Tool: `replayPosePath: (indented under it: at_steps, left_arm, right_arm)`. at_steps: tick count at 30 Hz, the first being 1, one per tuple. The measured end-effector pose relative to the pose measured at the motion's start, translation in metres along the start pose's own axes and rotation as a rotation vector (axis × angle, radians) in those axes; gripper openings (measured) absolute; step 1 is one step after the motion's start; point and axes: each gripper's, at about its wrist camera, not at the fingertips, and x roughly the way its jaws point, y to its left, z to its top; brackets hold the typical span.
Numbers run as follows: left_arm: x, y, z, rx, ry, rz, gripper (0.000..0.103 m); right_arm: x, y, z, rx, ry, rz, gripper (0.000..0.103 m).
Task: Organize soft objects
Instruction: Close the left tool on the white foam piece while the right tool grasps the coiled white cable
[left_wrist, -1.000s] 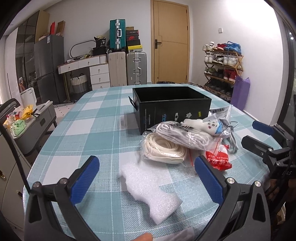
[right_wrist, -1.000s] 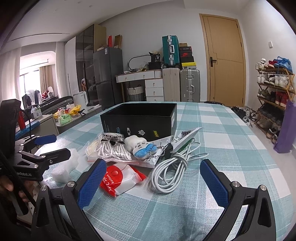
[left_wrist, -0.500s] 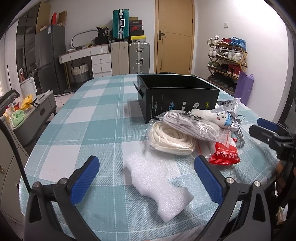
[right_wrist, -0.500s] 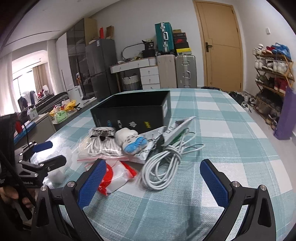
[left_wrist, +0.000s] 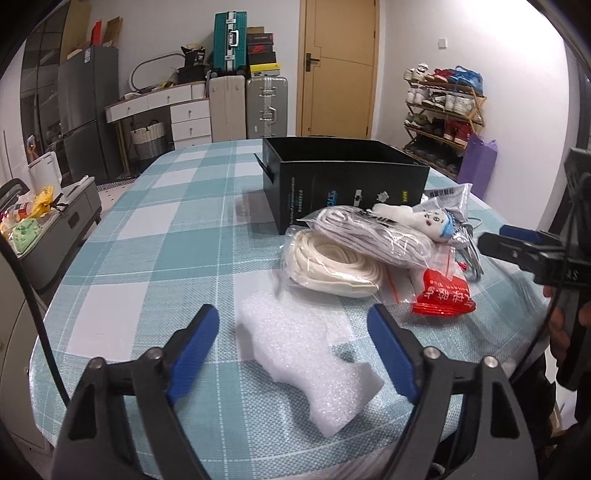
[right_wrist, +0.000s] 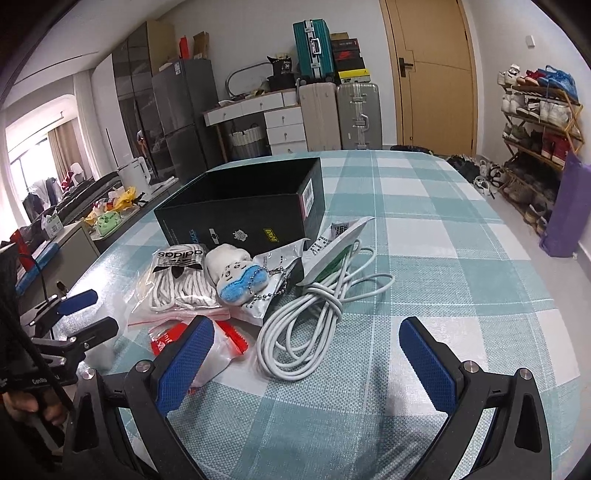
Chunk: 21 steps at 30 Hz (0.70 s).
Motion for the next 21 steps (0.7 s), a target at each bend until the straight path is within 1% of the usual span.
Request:
replayPosePath:
  at_steps: [1, 2, 4, 6, 7, 13, 17, 19, 21]
  left_arm:
    - [0.0, -0.001, 0.0, 0.004, 0.002, -0.004, 0.074]
    - [0.002, -0.001, -0.001, 0.01, 0.012, -0.01, 0.064]
    - [0.004, -0.002, -0.002, 0.013, 0.032, -0.014, 0.055]
    - [0.005, -0.001, -0.003, 0.002, 0.033, -0.029, 0.048]
    - [0.005, -0.001, -0.003, 0.0, 0.034, -0.037, 0.04]
    - [0.004, -0.001, -0.002, -0.004, 0.029, -0.04, 0.038]
    - [0.002, 0.001, 0.0, -0.015, 0.02, -0.041, 0.038]
    - [0.001, 0.002, 0.001, -0.021, 0.015, -0.046, 0.038]
    - [0.001, 0.004, 0.001, -0.025, 0.01, -0.046, 0.038]
  right_arm:
    - [0.001, 0.0, 0.001, -0.001, 0.006, 0.0, 0.103]
    - [0.004, 0.0, 0.002, -0.002, 0.02, -0.005, 0.102]
    - [0.008, -0.001, 0.004, -0.003, 0.031, -0.022, 0.102]
    - [0.012, -0.002, 0.005, 0.001, 0.049, -0.028, 0.099]
    - [0.014, -0.003, 0.005, 0.005, 0.061, -0.032, 0.097]
    - [0.021, -0.003, 0.004, -0.007, 0.102, -0.04, 0.089]
    - [0.025, -0.005, 0.004, -0.004, 0.119, -0.035, 0.087]
    - [0.027, -0.004, 0.005, -0.01, 0.127, -0.045, 0.082]
    - [0.03, -0.005, 0.006, -0.01, 0.139, -0.042, 0.08]
